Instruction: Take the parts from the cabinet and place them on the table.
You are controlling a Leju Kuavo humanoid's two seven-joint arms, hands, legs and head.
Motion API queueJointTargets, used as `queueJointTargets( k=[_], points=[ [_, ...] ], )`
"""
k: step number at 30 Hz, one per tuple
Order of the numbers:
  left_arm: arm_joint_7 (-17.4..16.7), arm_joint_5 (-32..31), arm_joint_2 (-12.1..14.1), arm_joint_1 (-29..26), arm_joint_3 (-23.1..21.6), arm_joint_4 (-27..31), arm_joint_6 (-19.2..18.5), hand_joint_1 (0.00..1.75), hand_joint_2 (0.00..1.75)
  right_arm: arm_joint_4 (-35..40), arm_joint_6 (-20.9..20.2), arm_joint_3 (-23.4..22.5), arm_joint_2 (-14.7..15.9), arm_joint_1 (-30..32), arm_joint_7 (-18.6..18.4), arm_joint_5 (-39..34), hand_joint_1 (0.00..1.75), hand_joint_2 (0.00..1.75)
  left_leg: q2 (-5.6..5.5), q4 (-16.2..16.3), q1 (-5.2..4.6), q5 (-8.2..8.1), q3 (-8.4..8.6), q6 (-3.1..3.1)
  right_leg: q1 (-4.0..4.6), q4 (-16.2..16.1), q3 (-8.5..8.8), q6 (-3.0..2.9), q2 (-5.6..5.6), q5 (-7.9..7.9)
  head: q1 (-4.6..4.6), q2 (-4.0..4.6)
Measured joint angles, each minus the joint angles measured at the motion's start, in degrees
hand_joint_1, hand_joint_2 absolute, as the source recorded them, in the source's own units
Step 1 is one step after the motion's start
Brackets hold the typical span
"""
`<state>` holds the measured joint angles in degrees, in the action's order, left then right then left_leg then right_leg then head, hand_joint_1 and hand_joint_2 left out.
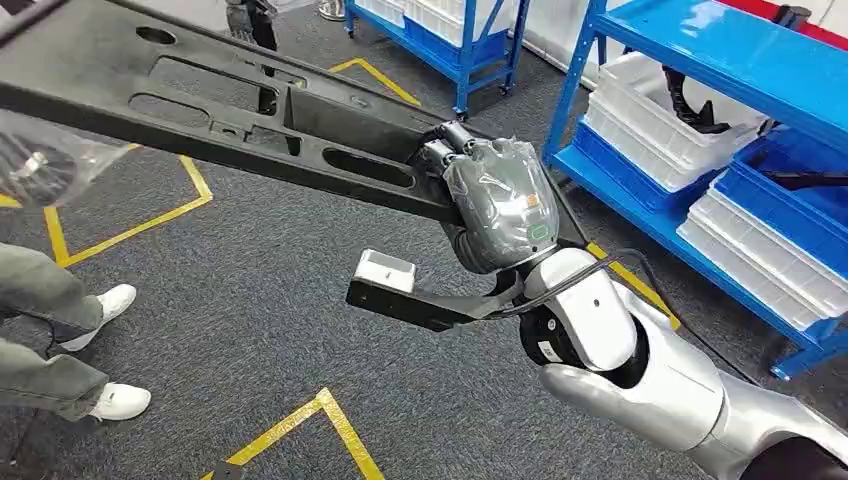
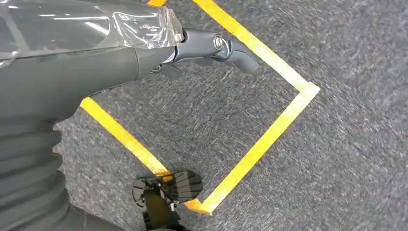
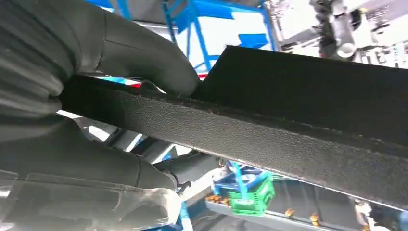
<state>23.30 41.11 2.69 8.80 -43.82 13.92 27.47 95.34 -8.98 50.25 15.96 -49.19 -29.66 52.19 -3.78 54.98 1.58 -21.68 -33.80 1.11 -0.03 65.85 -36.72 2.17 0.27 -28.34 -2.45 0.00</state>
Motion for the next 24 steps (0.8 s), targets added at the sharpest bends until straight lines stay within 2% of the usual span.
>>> queueJointTargets(
  k=[1, 2, 3, 4, 6, 7, 8, 9, 10, 11, 12, 13, 14, 15, 16, 17, 18, 21, 22, 23, 24],
  points=[
    [-0.07, -0.11, 0.0, 0.05, 0.04, 0.0, -0.13, 0.0, 1.75, 0.26, -0.09, 0.0, 0.02, -0.08, 0.13, -0.04, 1.75, 1.75, -0.69, 0.0, 0.02, 0.02, 0.11, -0.06, -0.06, -5.53, 2.54, -0.28, -1.37, 2.77, -0.02, 0.0],
    [-0.09, -0.13, 0.0, 0.09, 0.04, 0.02, -0.26, 0.0, 1.75, 0.39, -0.13, 0.0, 0.09, -0.12, 0.28, -0.11, 1.75, 1.75, -1.15, -0.05, 0.21, 0.06, -0.06, -0.15, -0.22, -9.44, 4.09, -0.53, -4.49, 3.76, -0.02, 0.0],
    [-0.19, -0.13, -0.02, 0.31, 0.04, 0.02, -0.33, 0.0, 1.75, 0.44, -0.15, 0.0, 0.15, -0.15, 0.44, -0.18, 1.75, 1.75, -1.7, 0.18, -0.24, 0.23, -0.49, -0.55, -0.38, -10.23, 4.37, -0.54, -5.54, 3.56, 0.11, 0.0],
    [-0.33, -0.17, 0.0, 0.37, 0.09, 0.02, -0.46, 0.0, 1.75, 0.61, -0.28, 0.0, 0.17, -0.18, 0.68, -0.37, 1.75, 1.75, -2.16, 0.13, 0.17, 0.48, -0.99, -0.95, -0.09, -10.31, 4.33, -0.49, -4.89, 3.4, 0.0, 0.0],
    [-0.44, -0.2, 0.02, 0.06, 0.2, 0.0, -0.5, 0.0, 1.75, 0.9, -0.46, 0.09, 0.22, -0.22, 0.85, -0.63, 1.75, 1.75, -3.44, -0.42, 0.42, 1.02, -1.21, -1.88, 0.14, -10.43, 4.16, -0.84, -3.94, 3.51, -0.04, 0.0],
    [-0.48, -0.24, 0.22, -0.1, 0.31, 0.02, -0.52, 0.0, 1.75, 0.96, -0.55, 0.09, 0.17, -0.31, 0.92, -0.7, 1.75, 1.75, -3.4, -0.4, 0.34, 0.86, -1.43, -2.16, -0.54, -11.06, 4.35, -1.32, -3.05, 3.88, -0.07, 0.0],
    [-0.5, -0.31, 0.02, -0.2, 0.31, 0.02, -0.66, 0.0, 1.75, 1.05, -0.68, 0.18, 0.13, -0.4, 1.07, -0.94, 1.75, 1.75, -0.17, 0.87, 0.07, -0.19, -2.12, -2.31, -0.5, -11.2, 4.43, -1.64, -2.44, 4.06, 0.02, 0.0],
    [-0.55, -0.33, 0.04, -0.04, 0.35, 0.02, -0.66, 0.0, 1.75, 1.33, -0.83, 0.2, 0.15, -0.48, 1.27, -1.36, 1.75, 1.75, 1.87, 4.16, -0.04, -2.26, -3.56, -2.54, -0.43, -11.19, 4.37, -2.02, -1.78, 4.07, 0.22, 0.0],
    [-0.68, -0.33, 0.15, 0.14, 0.46, 0.02, -0.66, 0.0, 1.75, 1.33, -1.2, 0.22, 0.17, -0.49, 1.59, -2.01, 1.75, 1.75, 2.63, 8.88, 0.01, -4.57, -5.59, -2.77, -0.24, -11.18, 4.36, -2.08, -1.11, 4.07, 0.2, 0.0],
    [-0.72, -0.46, 0.2, 0.2, 0.48, 0.02, -0.66, 0.0, 1.75, 1.33, -1.73, 0.35, 0.17, -0.46, 1.79, -2.87, 1.75, 1.75, 2.84, 14.78, 0.02, -6.94, -8.16, -2.97, -0.1, -11.16, 4.32, -2.19, -0.23, 4.04, 0.22, 0.0],
    [-0.88, -0.5, 0.2, 0.16, 0.48, 0.02, -0.68, 0.0, 1.75, 1.33, -1.9, 0.55, 0.2, -0.41, 2.01, -3.39, 1.75, 1.75, 2.86, 18.29, 0.02, -7.93, -9.68, -3.05, -0.01, -11.16, 4.27, -2.22, 0.43, 4.02, 0.26, 0.0],
    [-1.03, -0.5, 0.2, 0.07, 0.5, 0.02, -0.68, 0.0, 1.75, 1.33, -1.92, 0.81, 0.2, -0.43, 2.14, -3.76, 1.75, 1.75, 2.9, 18.9, 0.02, -7.61, -9.89, -3.05, 0.09, -11.15, 4.24, -2.22, 1.07, 4.02, 0.28, 0.0],
    [-1.03, -0.52, 0.24, 0.03, 0.5, 0.02, -0.66, 0.0, 1.75, 1.35, -1.92, 0.96, 0.2, -0.46, 2.3, -3.91, 1.75, 1.75, 2.97, 16.63, 0.0, -6.31, -8.61, -2.99, 0.2, -11.15, 4.26, -2.23, 1.66, 4.01, 0.28, 0.0],
    [-1.07, -0.7, 0.37, 0.07, 0.52, 0.02, -0.66, 0.0, 1.75, 1.35, -1.92, 1.05, 0.18, -0.56, 2.47, -4.22, 1.75, 1.75, 3.24, 11.86, -0.08, -4.11, -5.86, -2.83, 0.3, -11.14, 4.3, -2.22, 2.23, 3.99, 0.3, 0.0],
    [-1.14, -0.83, 0.53, 0.17, 0.52, 0.02, -0.66, 0.0, 1.75, 1.35, -1.9, 1.09, 0.17, -0.69, 2.54, -4.28, 1.75, 1.75, 4.18, 6.03, -0.32, -1.84, -2.75, -2.46, 0.4, -11.13, 4.39, -2.19, 2.76, 3.94, 0.3, 0.0],
    [-1.29, -0.85, 0.66, 0.26, 0.55, 0.02, -0.66, 0.0, 1.75, 1.35, -1.88, 1.09, 0.17, -0.84, 2.58, -4.33, 1.75, 1.75, 6.38, 0.7, -0.78, -0.33, 0.14, -1.84, 0.52, -11.14, 4.47, -2.13, 3.23, 3.86, 0.28, 0.0],
    [-1.4, -0.85, 0.79, 0.45, 0.57, 0.02, -0.63, 0.0, 1.75, 1.38, -1.84, 1.09, 0.2, -0.92, 2.6, -4.35, 1.75, 1.75, 7.26, -0.5, -1.58, -0.68, 0.45, -1.13, 1.1, -10.94, 4.26, -1.93, 3.64, 3.73, 0.31, 0.0],
    [-2.41, -1.12, 1.03, 0.29, 0.57, 0.02, -0.68, 0.0, 1.75, 1.38, -1.75, 1.4, 0.17, -1.01, 2.69, -4.61, 1.75, 1.75, 5.56, -0.53, -1.59, -0.34, -0.07, -0.54, 1.03, -11.15, 4.35, -1.65, 5.03, 3.75, 0.26, 0.0],
    [-2.78, -1.49, 1.11, 0.2, 0.57, 0.02, -0.68, 0.0, 1.75, 1.4, -1.7, 1.38, 0.15, -1.1, 2.69, -4.63, 1.75, 1.75, 5.09, -0.95, -1.14, 0.0, 0.36, -0.07, 1.21, -11.05, 4.42, -1.37, 5.37, 3.6, 0.24, 0.0],
    [-3.11, -1.93, 1.14, 0.06, 0.55, 0.02, -0.7, 0.0, 1.75, 1.44, -1.7, 1.36, 0.17, -1.12, 2.71, -4.66, 1.75, 1.75, 4.65, -1.27, -0.89, 0.25, 0.54, 0.18, 0.74, -10.2, 4.15, -0.92, 3.49, 2.55, 0.26, 0.0],
    [-3.52, -2.52, 1.18, 0.09, 0.55, 0.02, -0.85, 0.0, 1.75, 1.51, -1.7, 1.36, 0.17, -1.24, 2.78, -4.68, 1.75, 1.75, 4.26, -1.35, -0.67, 0.43, 0.53, 0.49, 0.61, -7.08, 2.85, -0.7, 1.37, 0.31, 0.2, 0.0]
  ],
)
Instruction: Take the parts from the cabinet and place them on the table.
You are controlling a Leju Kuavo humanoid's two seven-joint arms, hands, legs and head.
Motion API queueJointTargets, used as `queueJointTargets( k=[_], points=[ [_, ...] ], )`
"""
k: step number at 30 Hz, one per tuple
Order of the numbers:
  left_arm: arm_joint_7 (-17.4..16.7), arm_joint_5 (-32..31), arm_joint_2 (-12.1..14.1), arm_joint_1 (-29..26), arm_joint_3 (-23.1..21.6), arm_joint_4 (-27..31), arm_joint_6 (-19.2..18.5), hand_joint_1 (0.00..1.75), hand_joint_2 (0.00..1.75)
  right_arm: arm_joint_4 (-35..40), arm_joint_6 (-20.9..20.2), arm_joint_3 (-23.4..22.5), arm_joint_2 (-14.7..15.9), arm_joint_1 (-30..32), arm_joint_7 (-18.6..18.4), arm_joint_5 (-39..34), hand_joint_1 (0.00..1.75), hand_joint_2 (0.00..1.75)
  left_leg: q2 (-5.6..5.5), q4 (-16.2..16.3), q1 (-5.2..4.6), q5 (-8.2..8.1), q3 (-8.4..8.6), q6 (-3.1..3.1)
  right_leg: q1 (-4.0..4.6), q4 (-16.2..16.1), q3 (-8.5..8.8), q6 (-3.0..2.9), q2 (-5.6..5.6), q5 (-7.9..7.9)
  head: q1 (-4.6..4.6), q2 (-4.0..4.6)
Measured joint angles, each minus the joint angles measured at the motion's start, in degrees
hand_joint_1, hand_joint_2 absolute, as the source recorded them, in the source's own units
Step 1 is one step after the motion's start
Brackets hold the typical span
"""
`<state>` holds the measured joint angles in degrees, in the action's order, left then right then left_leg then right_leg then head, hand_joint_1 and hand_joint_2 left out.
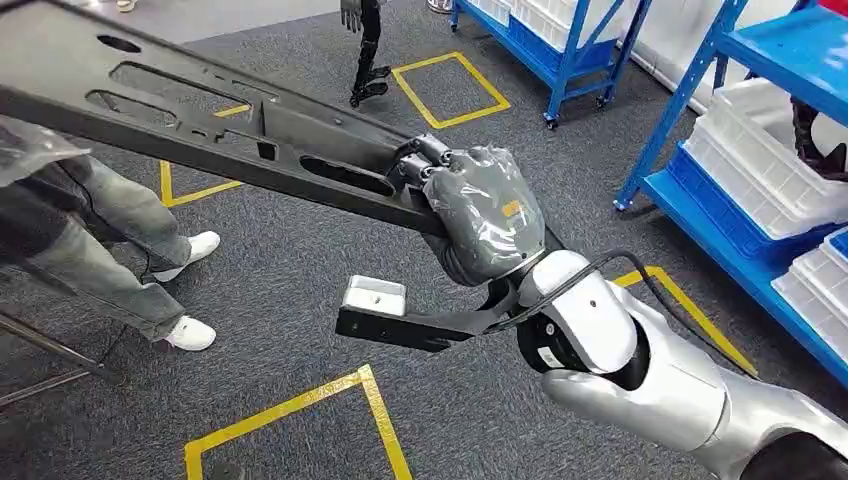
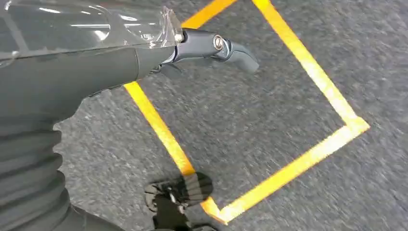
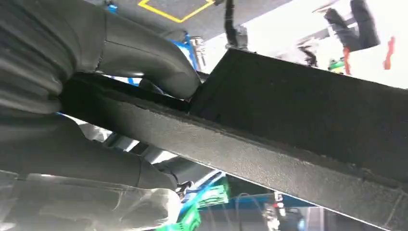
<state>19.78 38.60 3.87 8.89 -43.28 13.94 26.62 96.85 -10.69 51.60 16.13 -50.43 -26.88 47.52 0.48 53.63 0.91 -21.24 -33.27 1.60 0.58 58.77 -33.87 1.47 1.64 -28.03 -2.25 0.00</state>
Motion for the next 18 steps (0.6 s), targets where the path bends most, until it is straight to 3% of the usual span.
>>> queueJointTargets(
  k=[2, 3, 4, 5, 7, 8, 9, 11, 13, 14, 15, 16, 18],
  points=[
    [-1.59, -0.74, 0.26, 0.01, 0.0, 0.0, -0.06, 0.0, 1.75, 0.0, -0.04, 0.04, 0.18, 0.13, 0.02, -0.06, 1.75, 1.75, -1.06, 0.01, 0.15, 0.03, -0.03, 0.12, -0.3, 9.94, -4.32, 0.4, -1.1, -4.63, -0.09, 0.0],
    [-2.3, -0.81, 0.39, -0.18, 0.0, 0.0, -0.09, 0.0, 1.75, 0.0, -0.11, 0.09, 0.26, 0.31, 0.0, -0.07, 1.75, 1.75, -1.68, 0.02, 0.2, 0.03, -0.03, 0.12, -0.55, 14.08, -6.28, 0.63, -1.09, -5.91, -0.09, 0.0],
    [-3.13, -0.87, 0.55, -0.46, 0.0, 0.0, -0.13, 0.0, 1.75, 0.0, -0.22, 0.17, 0.39, 0.48, -0.02, -0.04, 1.75, 1.75, -2.27, 0.05, 0.28, 0.02, -0.02, 0.1, -0.81, 15.91, -7.32, 0.79, -1.09, -5.82, -0.09, 0.0],
    [-3.8, -0.98, 0.74, -0.84, -0.02, 0.0, -0.17, 0.0, 1.75, 0.0, -0.26, 0.26, 0.53, 0.53, -0.04, -0.02, 1.75, 1.75, -2.97, 0.09, 0.44, 0.0, 0.01, 0.06, -1.11, 14.4, -6.84, 0.98, -1.1, -4.25, -0.09, 0.0],
    [-4.76, -0.98, 0.94, -1.4, -0.07, 0.0, -0.44, 0.0, 1.75, 0.0, -0.31, 0.26, 0.74, 0.52, -0.13, 0.2, 1.75, 1.75, -4.35, 0.35, 0.92, -0.12, 0.09, -0.27, -1.74, 4.54, -2.36, 1.43, -1.74, 1.38, -0.09, 0.0],
    [-5.24, -0.96, 1.16, -1.58, -0.07, 0.0, -0.5, 0.0, 1.75, 0.0, -0.39, 0.26, 0.92, 0.52, -0.18, 0.35, 1.75, 1.75, -5.02, 0.56, 1.11, -0.29, 0.01, -0.65, -2.31, -0.6, -0.07, 1.75, -3.62, 3.77, -0.09, 0.0],
    [-5.77, -0.83, 1.4, -1.72, -0.07, -0.02, -0.63, 0.0, 1.75, 0.0, -0.55, 0.28, 1.2, 0.59, -0.2, 0.42, 1.75, 1.75, -5.57, 0.88, 0.89, -0.42, -0.45, -1.22, -2.66, -2.63, 0.92, 2.15, -6.41, 3.39, -0.09, 0.02],
    [-6.91, -0.35, 1.68, -2.23, -0.09, -0.02, -0.87, 0.0, 1.75, 0.13, -0.74, 0.28, 1.29, 0.82, -0.26, 0.53, 1.75, 1.75, -6.69, 0.94, 1.21, 0.03, -1.21, -2.04, -2.34, -2.86, 0.57, 1.7, -5.69, 3.16, 0.0, 0.0],
    [-7.54, -0.13, 1.94, -3.32, -0.11, -0.02, -1.09, 0.0, 1.75, 0.15, -0.87, 0.28, 1.42, 0.78, -0.42, 0.63, 1.75, 1.75, -7.72, 0.42, 1.47, 0.39, -1.38, -2.84, -2.2, -2.85, 0.55, 0.85, -4.65, 3.3, -0.02, 0.0],
    [-7.93, 0.03, 2.03, -3.7, -0.15, -0.02, -1.27, 0.0, 1.75, 0.22, -0.9, 0.26, 1.42, 0.75, -0.44, 0.79, 1.75, 1.75, -6.42, 0.97, 1.63, -0.2, -1.89, -2.94, -2.42, -3.11, 0.67, 0.43, -3.88, 3.48, 0.02, 0.0],
    [-8.39, 0.2, 2.05, -3.72, -0.2, -0.02, -1.6, 0.0, 1.75, 0.35, -1.01, 0.24, 1.42, 0.82, -0.46, 0.94, 1.75, 1.75, -3.6, 3.26, 1.04, -1.64, -2.81, -3.03, -2.34, -3.13, 0.71, 0.05, -3.38, 3.47, 0.44, 0.0],
    [-9.05, 0.35, 2.16, -3.54, -0.2, -0.02, -1.88, 0.0, 1.75, 0.39, -1.03, 0.24, 1.42, 0.84, -0.44, 1.03, 1.75, 1.75, -2.17, 7.76, 1.02, -3.85, -4.94, -3.1, -2.12, -3.13, 0.7, -0.21, -2.7, 3.45, 0.61, 0.0],
    [-11.07, 0.42, 2.21, -3.38, -0.2, -0.02, -2.99, 0.0, 1.75, 0.42, -1.14, 0.24, 1.51, 1.2, -0.46, 1.16, 1.75, 1.75, -1.36, 18.37, 0.91, -7.88, -9.83, -3.06, -1.65, -3.12, 0.69, -0.46, -1.15, 3.35, 0.72, 0.0]
  ],
)
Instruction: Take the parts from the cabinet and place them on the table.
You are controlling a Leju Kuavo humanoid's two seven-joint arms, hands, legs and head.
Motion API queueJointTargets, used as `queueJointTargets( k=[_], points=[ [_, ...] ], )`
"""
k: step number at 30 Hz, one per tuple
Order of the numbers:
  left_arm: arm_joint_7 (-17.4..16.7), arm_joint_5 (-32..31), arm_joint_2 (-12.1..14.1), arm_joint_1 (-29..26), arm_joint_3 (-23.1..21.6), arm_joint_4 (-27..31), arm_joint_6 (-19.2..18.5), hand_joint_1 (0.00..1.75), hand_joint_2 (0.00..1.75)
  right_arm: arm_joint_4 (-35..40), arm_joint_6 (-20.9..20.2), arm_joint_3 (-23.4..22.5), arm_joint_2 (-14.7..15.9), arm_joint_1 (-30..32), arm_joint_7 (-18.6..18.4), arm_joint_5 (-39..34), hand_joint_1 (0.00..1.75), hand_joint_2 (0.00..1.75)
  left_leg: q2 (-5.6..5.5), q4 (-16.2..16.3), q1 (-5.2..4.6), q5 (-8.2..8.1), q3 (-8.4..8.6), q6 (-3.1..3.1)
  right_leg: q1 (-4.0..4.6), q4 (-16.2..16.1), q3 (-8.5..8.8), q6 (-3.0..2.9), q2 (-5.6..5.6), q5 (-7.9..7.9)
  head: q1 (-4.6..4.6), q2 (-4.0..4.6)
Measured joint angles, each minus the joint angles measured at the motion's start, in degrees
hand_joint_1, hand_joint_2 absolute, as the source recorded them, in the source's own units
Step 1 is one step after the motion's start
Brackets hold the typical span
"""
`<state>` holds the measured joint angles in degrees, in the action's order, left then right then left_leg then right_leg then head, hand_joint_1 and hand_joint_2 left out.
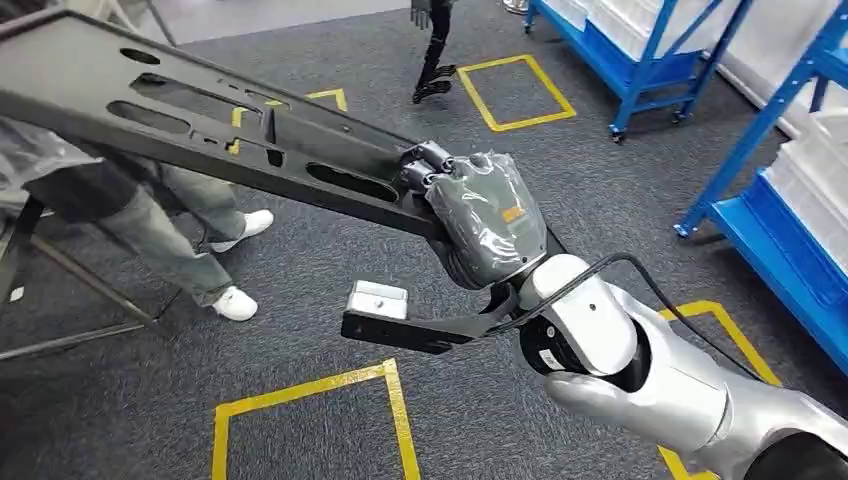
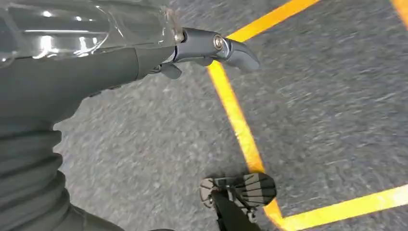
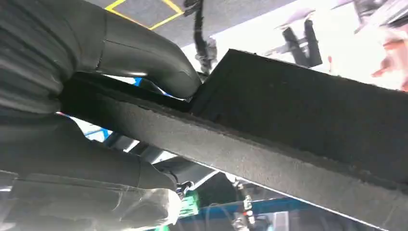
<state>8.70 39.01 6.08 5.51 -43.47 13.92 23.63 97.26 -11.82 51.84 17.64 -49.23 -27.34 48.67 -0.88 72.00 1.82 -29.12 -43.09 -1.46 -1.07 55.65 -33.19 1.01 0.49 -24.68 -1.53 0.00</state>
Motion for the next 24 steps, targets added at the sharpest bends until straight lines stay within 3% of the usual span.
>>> queueJointTargets(
  k=[1, 2, 3, 4, 5, 6, 7, 10, 11, 12, 13, 15, 16, 17, 19, 20, 21, 22, 24],
  points=[
    [-1.01, 0.0, -0.04, -0.09, -0.04, 0.0, -0.57, 0.0, 1.75, 0.0, -0.07, 0.02, 0.0, 0.24, 0.0, 0.05, 1.75, 1.75, 0.04, 2.33, -0.05, -0.34, -1.1, 0.13, 0.21, 0.01, 0.01, -0.09, 0.64, -0.06, 0.02, 0.0],
    [-1.97, 0.0, -0.09, -0.17, -0.07, 0.0, -1.05, 0.0, 1.75, 0.0, -0.09, 0.02, 0.0, 0.44, 0.0, 0.11, 1.75, 1.75, 0.08, 1.62, -0.16, 0.44, -0.78, 0.32, 0.4, 0.01, 0.05, -0.15, 1.18, -0.1, 0.02, 0.0],
    [-2.67, 0.0, -0.09, -0.29, -0.09, 0.0, -1.34, 0.0, 1.75, 0.0, -0.09, 0.02, 0.0, 0.47, 0.0, 0.15, 1.75, 1.75, 0.16, -1.53, -0.33, 2.19, 0.88, 0.64, 0.59, 0.01, 0.1, -0.22, 1.64, -0.15, 0.02, 0.0],
    [-3.54, -0.02, -0.07, -0.32, -0.11, 0.0, -1.75, 0.0, 1.75, 0.04, -0.09, -0.04, -0.02, 0.44, -0.02, 0.22, 1.75, 1.75, 0.63, -6.92, -0.69, 4.69, 3.7, 1.22, 0.75, 0.01, 0.21, -0.29, 2.13, -0.21, 0.02, 0.0],
    [-4.4, -0.11, -0.07, -0.3, -0.11, 0.0, -2.14, 0.0, 1.75, 0.13, -0.11, -0.2, -0.02, 0.45, -0.07, 0.35, 1.75, 1.75, 2.2, -13.23, -1.36, 7.26, 6.98, 2.09, 0.84, 0.0, 0.39, -0.29, 2.6, -0.34, 0.02, 0.0],
    [-5.28, -0.18, -0.07, -0.16, -0.11, 0.0, -2.47, 0.0, 1.75, 0.22, -0.11, -0.31, 0.0, 0.47, -0.07, 0.5, 1.75, 1.75, 4.77, -16.57, -2.21, 6.99, 8.52, 2.88, 0.93, -0.04, 0.39, -0.22, 3.0, -0.44, 0.02, 0.0],
    [-5.99, -0.24, -0.11, -0.07, -0.17, 0.0, -2.75, 0.0, 1.75, 0.24, -0.15, -0.35, 0.07, 0.44, -0.09, 0.59, 1.75, 1.75, 4.87, -17.16, -2.68, 7.09, 8.85, 2.99, 1.39, 0.09, 0.17, -0.07, 3.43, -0.53, 0.0, 0.0],
    [-8.01, -0.61, -0.15, -0.19, -0.88, -0.09, -3.54, 0.0, 1.75, 0.37, -0.55, -0.33, 0.24, 0.98, -0.31, 0.66, 1.75, 1.75, 3.24, -17.16, -2.68, 7.27, 8.43, 3.27, 1.39, -0.18, 0.38, 0.28, 4.87, -0.52, -0.02, 0.0],
    [-8.71, -0.66, -0.17, -0.34, -1.09, -0.13, -3.76, 0.0, 1.75, 0.5, -0.7, -0.42, 0.31, 1.0, -0.42, 0.68, 1.75, 1.75, 2.73, -17.83, -2.06, 7.65, 9.02, 3.67, 1.46, -0.03, 0.26, 0.76, 4.75, -1.17, -0.02, 0.0],
    [-9.18, -0.74, -0.52, -0.47, -1.27, -0.13, -4.07, 0.0, 1.75, 0.52, -0.76, -0.59, 0.59, 1.08, -0.55, 0.68, 1.75, 1.75, 2.21, -18.12, -2.03, 7.82, 9.15, 3.81, 1.05, 1.45, -0.04, 0.98, 2.41, -2.43, -0.04, 0.02],
    [-9.71, -0.74, -0.55, -0.39, -1.36, -0.13, -4.24, 0.0, 1.75, 0.61, -0.9, -0.66, 0.77, 1.14, -0.59, 0.79, 1.75, 1.75, 1.84, -18.17, -1.87, 7.95, 9.16, 4.05, 1.06, 5.19, -1.76, 1.03, 0.79, -4.6, -0.07, 0.0],
    [-10.34, -0.55, -0.7, -0.09, -1.44, -0.13, -4.61, 0.0, 1.75, 0.68, -1.07, -0.72, 1.29, 1.87, -0.66, 0.81, 1.75, 1.75, 0.57, -18.15, -1.8, 7.97, 9.15, 4.1, 0.97, 14.78, -6.31, 1.19, -0.11, -8.46, -0.11, 0.0],
    [-10.52, -0.5, -0.79, -0.04, -1.44, -0.15, -4.68, 0.0, 1.75, 0.68, -1.11, -0.72, 1.47, 2.39, -0.66, 0.81, 1.75, 1.75, -0.15, -18.09, -1.74, 7.97, 9.15, 4.1, 0.9, 18.25, -8.17, 1.33, -0.12, -9.03, -0.11, 0.0],
    [-10.69, -0.35, -0.92, -0.07, -1.46, -0.15, -4.77, 0.0, 1.75, 0.68, -1.14, -0.72, 1.55, 2.74, -0.68, 0.81, 1.75, 1.75, -0.91, -18.03, -1.63, 7.96, 9.21, 4.08, 0.78, 18.59, -8.63, 1.45, -0.12, -8.19, -0.11, 0.0],
    [-10.71, -0.31, -1.16, -0.11, -1.49, -0.15, -4.96, 0.0, 1.75, 0.77, -1.25, -0.81, 1.79, 2.77, -0.68, 0.83, 1.75, 1.75, -2.38, -17.81, -1.3, 7.88, 9.31, 3.96, 0.3, 11.56, -5.66, 1.86, -0.33, -3.44, -0.11, 0.0],
    [-10.76, -0.22, -1.22, -0.06, -1.49, -0.13, -5.05, 0.0, 1.75, 0.85, -1.27, -0.96, 1.9, 2.77, -0.7, 0.94, 1.75, 1.75, -3.1, -17.6, -1.07, 7.73, 9.36, 3.71, -0.12, 5.93, -3.07, 2.12, -1.17, -0.59, -0.11, 0.0],
    [-10.82, -0.15, -1.25, -0.07, -1.49, -0.15, -5.03, 0.0, 1.75, 0.9, -1.31, -1.03, 1.92, 2.81, -0.7, 1.01, 1.75, 1.75, -3.73, -17.39, -1.04, 7.52, 9.14, 3.31, -0.78, 1.71, -1.31, 2.55, -3.44, 0.7, -0.13, 0.0],
    [-10.93, -0.07, -1.25, 0.13, -1.51, -0.15, -5.03, 0.0, 1.75, 1.01, -1.36, -1.03, 1.99, 2.79, -0.68, 1.07, 1.75, 1.75, -4.25, -16.6, -1.2, 7.37, 8.6, 2.97, -0.86, 0.35, -0.62, 2.52, -4.51, 0.05, -0.11, 0.0],
    [-10.96, 0.09, -1.25, -0.04, -1.51, -0.15, -5.03, 0.0, 1.75, 1.12, -1.49, -1.05, 1.97, 3.07, -0.59, 1.07, 1.75, 1.75, -5.32, -17.02, -0.92, 7.7, 8.27, 2.4, -0.33, 0.86, -0.82, 1.89, -3.49, -0.09, -0.07, 0.0]
  ],
)
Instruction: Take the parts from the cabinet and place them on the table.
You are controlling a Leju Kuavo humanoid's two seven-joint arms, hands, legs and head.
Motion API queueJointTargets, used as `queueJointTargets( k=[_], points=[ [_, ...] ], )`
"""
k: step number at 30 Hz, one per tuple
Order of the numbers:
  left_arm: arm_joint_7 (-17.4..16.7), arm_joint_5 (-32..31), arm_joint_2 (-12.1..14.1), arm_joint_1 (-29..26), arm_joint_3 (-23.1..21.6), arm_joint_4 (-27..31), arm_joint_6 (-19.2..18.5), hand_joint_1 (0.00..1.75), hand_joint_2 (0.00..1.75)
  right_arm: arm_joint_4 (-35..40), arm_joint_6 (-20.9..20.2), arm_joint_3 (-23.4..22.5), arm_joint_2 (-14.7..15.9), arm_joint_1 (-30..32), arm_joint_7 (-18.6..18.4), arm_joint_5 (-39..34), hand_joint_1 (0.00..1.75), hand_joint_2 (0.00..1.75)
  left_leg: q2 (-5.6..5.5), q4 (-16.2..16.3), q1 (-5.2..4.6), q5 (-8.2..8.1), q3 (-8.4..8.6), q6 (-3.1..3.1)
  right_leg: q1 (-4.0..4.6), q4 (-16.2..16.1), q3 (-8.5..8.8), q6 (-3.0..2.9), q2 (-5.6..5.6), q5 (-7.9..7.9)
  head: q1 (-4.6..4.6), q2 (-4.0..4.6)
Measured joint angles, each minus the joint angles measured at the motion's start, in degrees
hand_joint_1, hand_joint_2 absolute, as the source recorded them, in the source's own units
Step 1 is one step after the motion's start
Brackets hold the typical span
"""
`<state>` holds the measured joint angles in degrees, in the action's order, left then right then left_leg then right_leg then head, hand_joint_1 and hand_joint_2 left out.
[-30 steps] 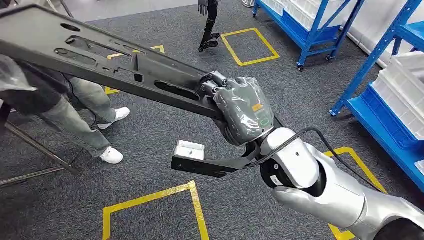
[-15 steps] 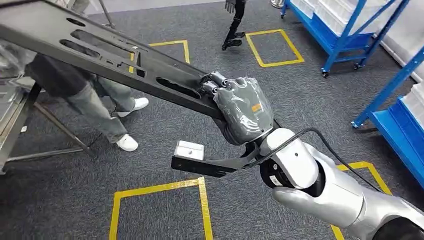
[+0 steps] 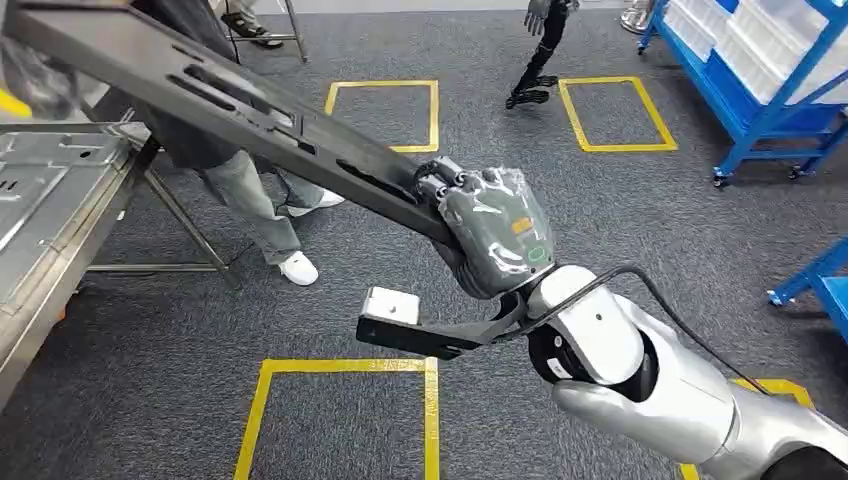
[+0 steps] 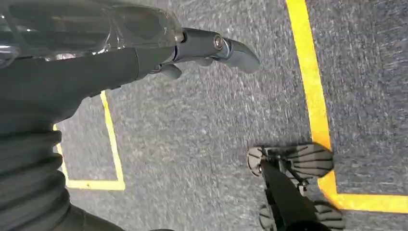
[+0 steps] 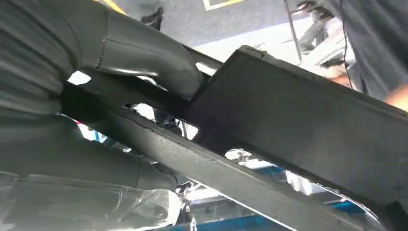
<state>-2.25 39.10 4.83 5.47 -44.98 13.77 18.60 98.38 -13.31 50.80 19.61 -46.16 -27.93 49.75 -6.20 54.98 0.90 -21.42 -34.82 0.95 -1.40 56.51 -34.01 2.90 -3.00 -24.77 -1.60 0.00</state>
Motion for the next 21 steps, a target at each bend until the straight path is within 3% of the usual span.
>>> queueJointTargets(
  k=[1, 2, 3, 4, 6, 7, 8, 9, 11, 12, 13, 16, 17, 19, 21],
  points=[
    [0.0, 0.11, -0.02, -0.21, 0.0, 0.0, 0.0, 0.0, 1.75, 0.04, 0.0, -0.02, 0.02, -0.04, 0.0, 0.04, 1.75, 1.75, -0.43, -0.21, 0.16, 0.18, -0.08, -0.29, 0.16, -0.01, 0.0, -0.37, 0.42, 0.08, 0.0, 0.0],
    [0.02, 0.17, 0.04, -0.39, 0.0, 0.0, 0.0, 0.0, 1.75, 0.04, 0.0, -0.07, -0.04, -0.1, 0.0, 0.09, 1.75, 1.75, -0.44, -0.01, 0.21, 0.03, -0.28, -0.53, -0.22, -0.26, -0.03, -0.86, 1.21, 0.33, 0.0, 0.0],
    [0.04, 0.17, -0.09, -0.54, -0.04, 0.0, 0.0, 0.0, 1.75, 0.13, -0.02, -0.13, -0.22, -0.13, 0.0, 0.07, 1.75, 1.75, 2.7, 1.29, -0.11, -0.93, -0.81, -0.79, -0.16, -0.27, 0.08, -1.23, 1.56, 0.36, 0.13, 0.02],
    [0.07, 0.17, -0.07, -0.44, -0.07, 0.0, 0.07, 0.0, 1.75, 0.2, -0.02, -0.22, -0.22, -0.16, 0.04, 0.09, 1.75, 1.75, 4.58, 5.19, -0.18, -3.23, -2.58, -1.05, -0.07, -0.27, 0.06, -1.57, 2.14, 0.33, 0.53, 0.0],
    [0.07, 0.17, -0.09, -0.13, -0.07, 0.0, 0.17, 0.0, 1.75, 0.2, -0.02, -0.24, -0.22, -0.09, 0.22, 0.09, 1.75, 1.75, 5.43, 14.87, -0.1, -7.42, -7.0, -1.28, 0.21, -0.24, 0.05, -1.71, 3.36, 0.27, 0.59, 0.0],
    [0.0, 0.17, -0.11, -0.13, -0.09, 0.0, 0.17, 0.0, 1.75, 0.2, -0.02, -0.24, -0.22, 0.0, 0.33, 0.09, 1.75, 1.75, 5.49, 18.53, -0.1, -8.47, -8.67, -1.25, 0.33, -0.23, 0.05, -1.8, 3.98, 0.22, 0.63, 0.0],
    [-0.04, 0.2, -0.15, -0.14, -0.09, 0.0, 0.17, 0.0, 1.75, 0.2, -0.02, -0.24, -0.24, 0.03, 0.39, 0.09, 1.75, 1.75, 5.52, 19.53, -0.12, -8.28, -9.17, -1.15, 0.47, -0.23, 0.07, -1.85, 4.52, 0.18, 0.63, 0.0],
    [-0.17, 0.22, -0.17, -0.15, -0.09, 0.0, 0.2, 0.0, 1.75, 0.2, -0.02, -0.24, -0.24, 0.01, 0.46, 0.09, 1.75, 1.75, 5.55, 17.53, -0.2, -6.97, -8.22, -0.93, 0.65, -0.23, 0.1, -1.9, 5.07, 0.13, 0.63, 0.02],
    [-0.37, 0.35, -0.11, -0.17, -0.11, 0.0, 0.53, 0.0, 1.75, 0.2, -0.02, -0.31, -0.33, -0.07, 0.61, 0.09, 1.75, 1.75, 6.64, 6.54, -0.85, -2.04, -2.5, 0.25, 0.91, -0.25, 0.27, -1.99, 6.05, 0.02, 0.63, 0.0],
    [-0.5, 0.33, -0.09, -0.1, -0.11, 0.0, 0.88, 0.0, 1.75, 0.22, 0.0, -0.39, -0.35, -0.13, 0.68, 0.11, 1.75, 1.75, 8.94, 1.31, -1.6, -0.54, 0.16, 1.06, 0.92, -0.28, 0.37, -1.97, 6.46, -0.03, 0.63, 0.0],
    [-0.68, 0.37, -0.09, 0.15, -0.13, -0.02, 1.25, 0.0, 1.75, 0.22, 0.0, -0.46, -0.35, -0.12, 0.72, 0.13, 1.75, 1.75, 10.19, -0.04, -2.4, -1.37, 0.7, 1.3, 1.25, -0.3, 0.31, -1.83, 6.98, -0.11, 0.63, 0.02],
    [-1.07, 1.03, -0.09, 0.11, -0.11, -0.02, 2.21, 0.0, 1.75, 0.2, 0.0, -0.42, -0.48, -0.09, 0.83, 0.13, 1.75, 1.75, 8.45, -0.19, -2.57, -0.96, 0.26, 1.55, 1.17, -0.55, 0.46, -1.44, 8.51, -0.17, 0.63, 0.0],
    [-1.33, 1.12, -0.09, -0.06, -0.11, -0.02, 2.21, 0.0, 1.75, 0.2, 0.02, -0.48, -0.63, -0.17, 0.85, 0.13, 1.75, 1.75, 7.93, -0.83, -2.32, -0.56, 0.84, 1.96, 1.22, -0.58, 0.61, -1.09, 8.84, -0.33, 0.64, 0.0],
    [-1.77, 0.77, -0.35, -0.19, -0.13, -0.02, 2.21, 0.0, 1.75, 0.2, 0.07, -0.66, -0.63, -0.18, 0.9, 0.17, 1.75, 1.75, 6.97, -1.62, -1.69, 0.1, 1.38, 2.34, 0.93, 2.31, -0.53, -0.79, 4.7, -2.74, 0.59, 0.02],
    [-2.67, -0.62, -0.68, 0.2, -0.37, -0.02, 1.86, 0.0, 1.75, 0.17, 0.13, -0.63, -0.63, -0.19, 0.98, 0.15, 1.75, 1.75, 5.8, -1.6, -1.46, 0.2, 1.33, 2.46, 0.95, 12.14, -5.03, -0.66, 3.31, -7.37, 0.48, 0.0]
  ],
)
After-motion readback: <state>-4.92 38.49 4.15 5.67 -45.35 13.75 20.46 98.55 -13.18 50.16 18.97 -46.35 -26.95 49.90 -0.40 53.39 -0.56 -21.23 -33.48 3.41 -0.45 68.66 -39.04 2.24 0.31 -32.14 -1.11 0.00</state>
